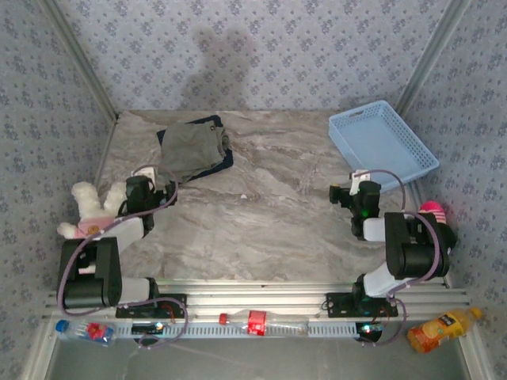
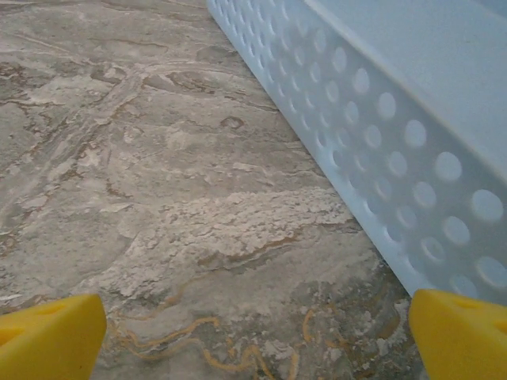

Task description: Fold and stack the mixed laundry pile

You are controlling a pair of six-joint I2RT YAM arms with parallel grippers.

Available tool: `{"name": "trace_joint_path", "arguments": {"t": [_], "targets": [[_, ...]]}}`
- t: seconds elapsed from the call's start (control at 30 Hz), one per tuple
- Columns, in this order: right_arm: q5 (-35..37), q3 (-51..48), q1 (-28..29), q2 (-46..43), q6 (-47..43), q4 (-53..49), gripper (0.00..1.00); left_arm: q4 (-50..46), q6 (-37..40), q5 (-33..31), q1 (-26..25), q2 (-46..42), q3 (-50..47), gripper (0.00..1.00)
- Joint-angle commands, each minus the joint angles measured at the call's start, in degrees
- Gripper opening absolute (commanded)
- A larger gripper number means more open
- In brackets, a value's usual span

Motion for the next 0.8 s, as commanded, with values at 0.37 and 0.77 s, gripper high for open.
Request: {"name": "trace_joint_path", "arguments": {"t": [0.37,0.77], "targets": [[1.14,0.70,0.36,-0.07,0.42,4.06,1.00,24.83,2.96,-2.34,-0.97,10.39,-3.37,1.00],[1.39,0.54,0.49,-0.04,0.38,4.16,1.00,25.79,2.93,-2.28,-0.97,10.62,-3.44,1.00]]}}
